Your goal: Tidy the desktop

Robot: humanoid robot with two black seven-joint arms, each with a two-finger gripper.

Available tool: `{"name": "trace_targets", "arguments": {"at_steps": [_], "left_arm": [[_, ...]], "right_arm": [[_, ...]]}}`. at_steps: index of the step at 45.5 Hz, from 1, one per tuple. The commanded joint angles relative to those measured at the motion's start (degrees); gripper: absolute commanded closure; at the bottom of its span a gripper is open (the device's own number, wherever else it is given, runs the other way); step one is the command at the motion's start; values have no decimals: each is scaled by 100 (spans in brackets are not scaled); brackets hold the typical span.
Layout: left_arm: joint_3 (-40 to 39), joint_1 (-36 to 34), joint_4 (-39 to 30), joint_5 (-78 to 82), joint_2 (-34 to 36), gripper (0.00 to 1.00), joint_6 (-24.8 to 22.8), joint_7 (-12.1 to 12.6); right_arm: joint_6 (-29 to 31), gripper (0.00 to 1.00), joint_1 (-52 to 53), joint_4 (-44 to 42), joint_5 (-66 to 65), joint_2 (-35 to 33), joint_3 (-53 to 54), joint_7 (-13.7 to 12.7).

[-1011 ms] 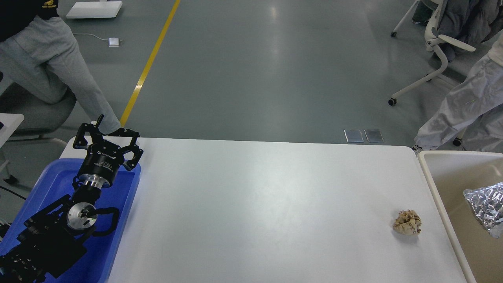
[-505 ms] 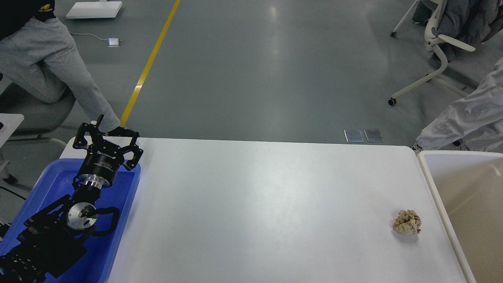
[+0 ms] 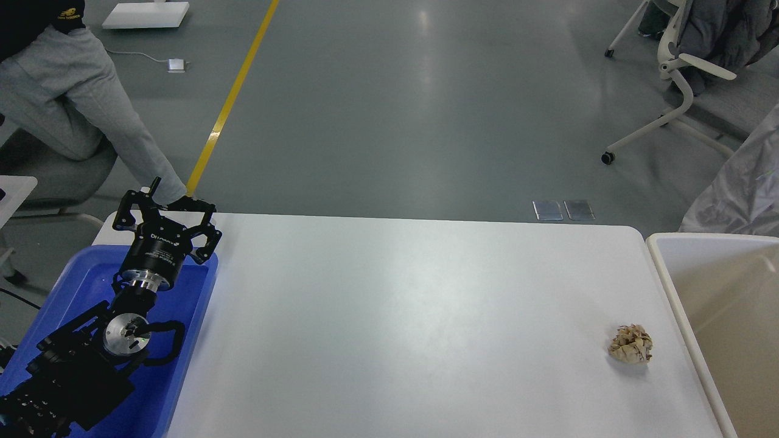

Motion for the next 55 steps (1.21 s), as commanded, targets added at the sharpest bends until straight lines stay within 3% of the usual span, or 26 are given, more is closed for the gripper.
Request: {"name": "trace_targets", "arguments": {"at_steps": [1,10,16,21,29,38,47,55], "left_arm": [[5,0,-2,0,0,0,0,-1],[-4,0,-2,0,0,0,0,-1],[-4,0,-2,0,0,0,0,-1],[-4,0,-2,0,0,0,0,-1],[5,0,-2,0,0,0,0,-1],[-3,0,7,0,0,0,0,-1],[-4,0,7,0,0,0,0,-1],[-4,0,-2,0,0,0,0,-1]], "right_arm": [[187,1,-11,1316,234,-762,1635,18],[608,0,-221,2337,226,-1053,2452,70],[1100,0,-380,2872,217,-1053,3164,334],[1452,0,-757,3759,7,-948,3999,395],[1444,0,-1206,4780,-1837,255,5967,387],[1373,0,-1250,5027,-2921,1284,6777,387],[1356,0,-1189,5044,-2921,1733,7050,387],[1285,0,-1189,5035,-2921,1733,6997,387]]}}
